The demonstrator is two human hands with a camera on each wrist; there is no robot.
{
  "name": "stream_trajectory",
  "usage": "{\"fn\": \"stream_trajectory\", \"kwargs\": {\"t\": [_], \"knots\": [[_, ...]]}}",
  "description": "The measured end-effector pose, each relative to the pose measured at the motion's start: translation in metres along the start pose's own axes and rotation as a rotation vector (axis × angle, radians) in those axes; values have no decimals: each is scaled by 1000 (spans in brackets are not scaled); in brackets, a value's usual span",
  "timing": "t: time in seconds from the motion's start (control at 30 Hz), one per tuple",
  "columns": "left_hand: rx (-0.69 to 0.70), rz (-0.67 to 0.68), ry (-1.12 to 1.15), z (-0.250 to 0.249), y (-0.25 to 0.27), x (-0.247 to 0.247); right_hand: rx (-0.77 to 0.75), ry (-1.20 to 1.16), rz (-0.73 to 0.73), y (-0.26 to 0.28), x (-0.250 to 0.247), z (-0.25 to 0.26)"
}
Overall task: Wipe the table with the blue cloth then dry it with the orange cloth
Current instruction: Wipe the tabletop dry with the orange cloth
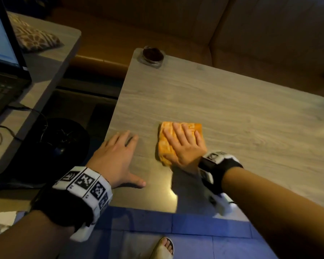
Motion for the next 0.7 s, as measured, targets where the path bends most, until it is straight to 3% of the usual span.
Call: {"fn": "stream_trajectory", "kwargs": {"t": [0.07, 0.1, 0.2, 0.23, 0.27, 0.33, 0.4, 0.47, 0.63, 0.7], "knots": [[-25, 17, -19, -2, -20, -7, 181, -62, 23, -15, -3, -7], [-38, 30, -27, -1, -31, -11, 136, -48, -29, -10, -11, 3], [-66, 75, -51, 4, -60, -18, -370, 35, -96, 28, -9, 31], [-75, 93, -55, 4, -67, -18, -498, 69, -121, 29, -5, 25], [-83, 116, -68, 4, -72, -17, -533, 99, -148, 18, -7, 13], [-98, 142, -122, 0, -80, -15, -343, 107, -161, -37, -9, -19], [-123, 156, -148, 2, -81, -12, -54, 14, -9, -80, -10, -43], [-135, 168, -154, 4, -80, -11, 6, -1, -39, -93, -18, -42], [-173, 237, -151, 4, -83, -8, -589, 57, -117, -32, -12, -9], [-198, 289, -141, 4, -84, -7, -613, 142, -110, -63, -7, -25]]}}
Point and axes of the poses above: each hand's wrist, its own y-axis away from the middle knuckle, its own x-axis out of the palm, z = x × y, the point moved 10 cm from there along -y, towards the middle knuckle, and after that the axes turned 10 degrees about y, right-handed, at the moved point
